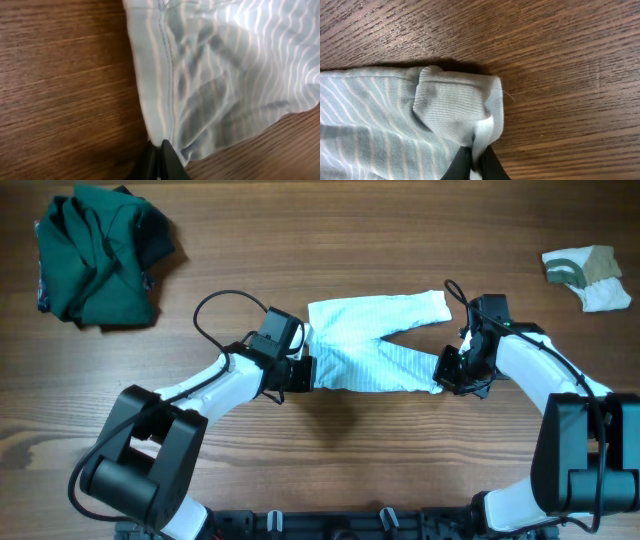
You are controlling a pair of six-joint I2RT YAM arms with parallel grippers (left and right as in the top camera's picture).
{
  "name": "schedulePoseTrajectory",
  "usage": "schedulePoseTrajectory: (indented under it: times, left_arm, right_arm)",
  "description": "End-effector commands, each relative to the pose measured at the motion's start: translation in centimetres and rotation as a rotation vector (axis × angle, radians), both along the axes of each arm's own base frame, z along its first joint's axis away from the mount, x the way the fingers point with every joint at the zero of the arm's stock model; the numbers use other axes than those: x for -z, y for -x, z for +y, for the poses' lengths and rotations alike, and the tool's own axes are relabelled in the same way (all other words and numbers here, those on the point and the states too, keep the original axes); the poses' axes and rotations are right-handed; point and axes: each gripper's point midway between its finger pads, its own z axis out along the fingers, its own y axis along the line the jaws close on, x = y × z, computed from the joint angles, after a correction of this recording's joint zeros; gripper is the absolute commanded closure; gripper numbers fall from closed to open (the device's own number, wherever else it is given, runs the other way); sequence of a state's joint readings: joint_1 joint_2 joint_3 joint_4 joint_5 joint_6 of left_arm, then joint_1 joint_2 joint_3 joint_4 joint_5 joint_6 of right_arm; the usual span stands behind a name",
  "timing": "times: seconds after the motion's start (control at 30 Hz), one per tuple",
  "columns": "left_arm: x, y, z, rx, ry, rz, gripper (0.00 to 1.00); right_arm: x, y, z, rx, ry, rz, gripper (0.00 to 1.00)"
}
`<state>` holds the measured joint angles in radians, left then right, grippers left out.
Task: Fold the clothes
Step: 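Grasp the left waist edge and right leg cuff with both grippers, then lift the garment with both grippers and stretch it between them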
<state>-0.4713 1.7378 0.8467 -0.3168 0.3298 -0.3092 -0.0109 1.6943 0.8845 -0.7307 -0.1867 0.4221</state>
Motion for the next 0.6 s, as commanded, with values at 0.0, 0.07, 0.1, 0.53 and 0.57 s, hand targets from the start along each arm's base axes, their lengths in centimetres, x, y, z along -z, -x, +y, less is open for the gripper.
schedulePoseTrajectory:
  times: [0.0,0.07,0.1,0.53,0.57]
  left_arm:
    - [-0.5,0.0,0.1,0.010,-0.010,-0.011,0.96]
    - [-1.4,-0.1,0.1,0.013,-0.004,-0.031,0.96]
    - [-1.9,-0.2,0.3,0.009,-0.007,-0.044,0.96]
    - [-6.1,-0.8,0.3,-0.002,0.026,-0.153,0.96]
    - [-6.4,-0.8,0.3,-0.002,0.029,-0.160,0.96]
  right_arm:
    - [0.5,0.3,0.1,0.004,0.000,0.010,0.96]
    - [0.3,0.2,0.0,0.018,0.004,0.004,0.96]
    - [0.1,0.1,0.0,0.019,0.007,-0.002,0.96]
    - [-4.6,-1.9,0.0,0.018,0.006,-0.188,0.96]
    - [-4.9,-2.1,0.0,0.018,0.006,-0.201,0.96]
